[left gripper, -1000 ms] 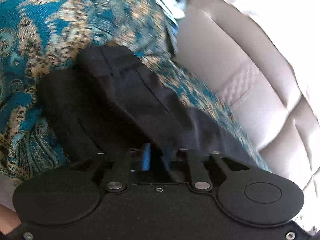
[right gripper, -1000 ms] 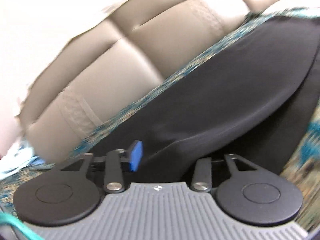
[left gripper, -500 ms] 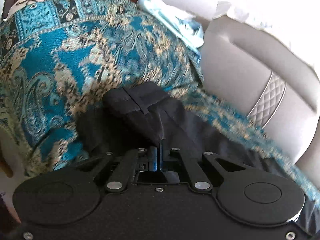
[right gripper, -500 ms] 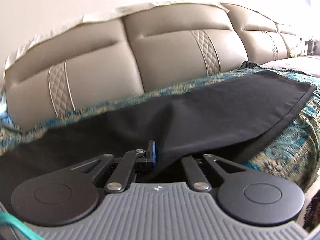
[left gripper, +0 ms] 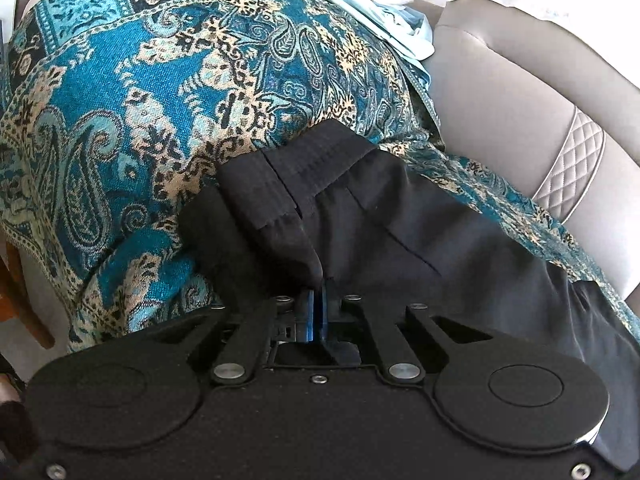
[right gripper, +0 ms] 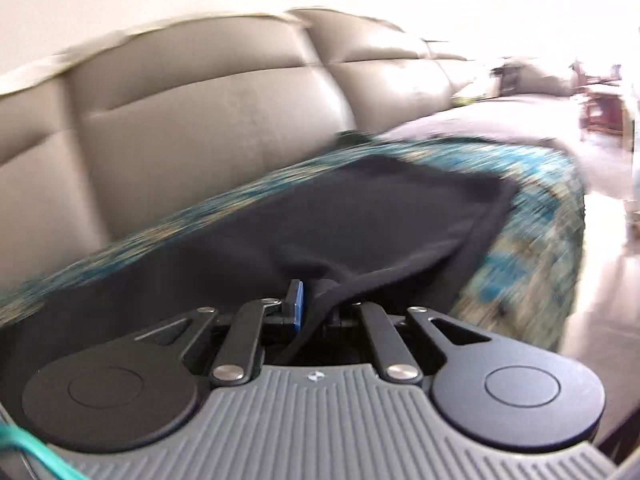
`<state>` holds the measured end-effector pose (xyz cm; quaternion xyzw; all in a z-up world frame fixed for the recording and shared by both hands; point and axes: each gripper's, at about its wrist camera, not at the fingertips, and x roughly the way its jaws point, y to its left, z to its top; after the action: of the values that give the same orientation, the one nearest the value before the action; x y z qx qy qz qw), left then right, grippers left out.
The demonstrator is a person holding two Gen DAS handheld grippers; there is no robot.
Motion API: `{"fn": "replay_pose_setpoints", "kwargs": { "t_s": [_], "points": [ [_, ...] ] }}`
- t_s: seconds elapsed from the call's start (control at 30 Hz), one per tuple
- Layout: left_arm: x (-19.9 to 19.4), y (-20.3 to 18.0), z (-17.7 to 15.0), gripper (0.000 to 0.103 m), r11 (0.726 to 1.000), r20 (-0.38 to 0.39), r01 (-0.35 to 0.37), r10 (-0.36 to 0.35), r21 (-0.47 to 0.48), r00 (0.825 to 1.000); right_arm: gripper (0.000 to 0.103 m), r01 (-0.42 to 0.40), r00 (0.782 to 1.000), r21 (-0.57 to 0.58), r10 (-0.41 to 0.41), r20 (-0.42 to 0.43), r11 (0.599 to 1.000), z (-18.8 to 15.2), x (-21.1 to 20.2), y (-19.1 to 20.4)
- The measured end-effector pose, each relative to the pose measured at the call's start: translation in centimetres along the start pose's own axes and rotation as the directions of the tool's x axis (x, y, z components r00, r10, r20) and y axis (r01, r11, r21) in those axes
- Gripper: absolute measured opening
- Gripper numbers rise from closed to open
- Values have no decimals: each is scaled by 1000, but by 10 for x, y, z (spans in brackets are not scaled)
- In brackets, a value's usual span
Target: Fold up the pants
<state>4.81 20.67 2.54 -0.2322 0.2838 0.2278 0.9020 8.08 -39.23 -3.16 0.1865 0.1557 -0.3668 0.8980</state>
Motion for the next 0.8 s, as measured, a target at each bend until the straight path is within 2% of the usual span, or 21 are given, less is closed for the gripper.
{"fn": "replay_pose_setpoints", "kwargs": {
  "t_s": [0.1,0.2,0.27,0.43,0.47,0.5,0.57,0.6,0.63,0.7,0.8],
  "points": [
    [2,-1,1,5,1000,-2,-13,13,4,1000,26,116,993,40,-115,-12,992,25,32,-35],
    [4,-3,3,6,1000,-3,-28,28,11,1000,24,236,972,92,-234,-36,967,45,59,-78],
    [4,-5,3,6,999,-3,-40,40,20,999,24,283,959,161,-279,-51,945,57,70,-104],
    [5,-10,2,6,997,-5,-59,60,47,998,18,384,923,151,-379,-62,911,72,85,-134],
    [5,-11,3,6,996,-6,-63,63,56,998,21,393,919,152,-387,-71,907,73,85,-138],
    [4,-13,3,7,995,-6,-65,66,75,998,35,403,915,153,-395,-84,902,75,86,-142],
    [1,-19,3,20,989,-4,-76,77,123,997,42,417,909,152,-409,-80,896,78,84,-146],
    [-3,-22,3,37,986,1,-77,78,145,997,55,402,916,152,-396,-66,903,78,79,-144],
    [-8,-24,4,53,984,12,-78,77,160,997,63,372,928,154,-369,-49,915,79,74,-142],
    [-22,-28,4,63,978,52,-79,70,195,996,65,283,958,123,-286,11,951,79,61,-128],
    [-46,-35,7,80,970,115,-79,53,231,992,74,150,985,-23,-148,94,988,81,44,-86]
  ]
}}
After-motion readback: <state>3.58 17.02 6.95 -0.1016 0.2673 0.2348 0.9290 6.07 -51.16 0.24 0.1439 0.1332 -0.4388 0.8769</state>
